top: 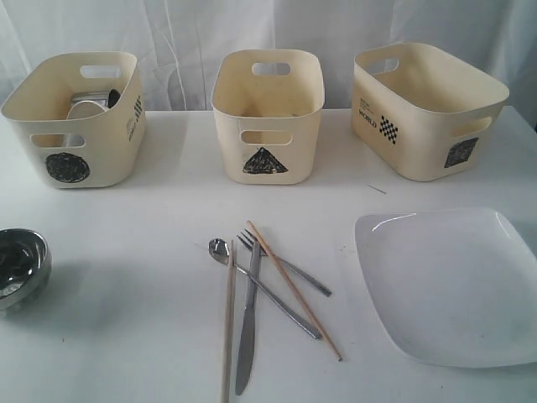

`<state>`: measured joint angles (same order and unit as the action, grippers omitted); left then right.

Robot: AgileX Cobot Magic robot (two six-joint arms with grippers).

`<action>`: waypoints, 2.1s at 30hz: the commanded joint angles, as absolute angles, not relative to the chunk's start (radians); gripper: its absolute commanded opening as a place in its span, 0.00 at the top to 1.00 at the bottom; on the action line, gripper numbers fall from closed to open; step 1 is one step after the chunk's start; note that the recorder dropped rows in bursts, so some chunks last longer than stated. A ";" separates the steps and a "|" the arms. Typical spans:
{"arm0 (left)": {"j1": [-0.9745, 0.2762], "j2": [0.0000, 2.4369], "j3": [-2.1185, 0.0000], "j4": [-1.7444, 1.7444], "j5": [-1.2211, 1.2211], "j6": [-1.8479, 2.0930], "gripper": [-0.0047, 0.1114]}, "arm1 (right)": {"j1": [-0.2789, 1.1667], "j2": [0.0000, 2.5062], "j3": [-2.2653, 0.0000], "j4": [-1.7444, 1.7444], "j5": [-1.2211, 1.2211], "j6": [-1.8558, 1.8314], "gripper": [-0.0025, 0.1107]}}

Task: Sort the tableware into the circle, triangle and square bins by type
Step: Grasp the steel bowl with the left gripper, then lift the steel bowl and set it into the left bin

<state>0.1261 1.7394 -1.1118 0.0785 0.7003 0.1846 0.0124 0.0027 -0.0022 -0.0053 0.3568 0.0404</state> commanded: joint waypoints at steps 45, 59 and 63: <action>0.127 1.472 -1.332 -0.279 -0.327 -0.029 0.96 | 0.008 0.000 0.000 -0.011 0.350 0.048 0.98; 0.125 2.021 -1.591 0.607 -0.552 -0.791 0.76 | 0.008 0.000 0.000 -0.011 0.350 0.048 0.98; 0.125 2.072 -1.607 0.689 -0.545 -0.846 0.66 | 0.008 0.000 0.000 -0.011 0.350 0.048 0.98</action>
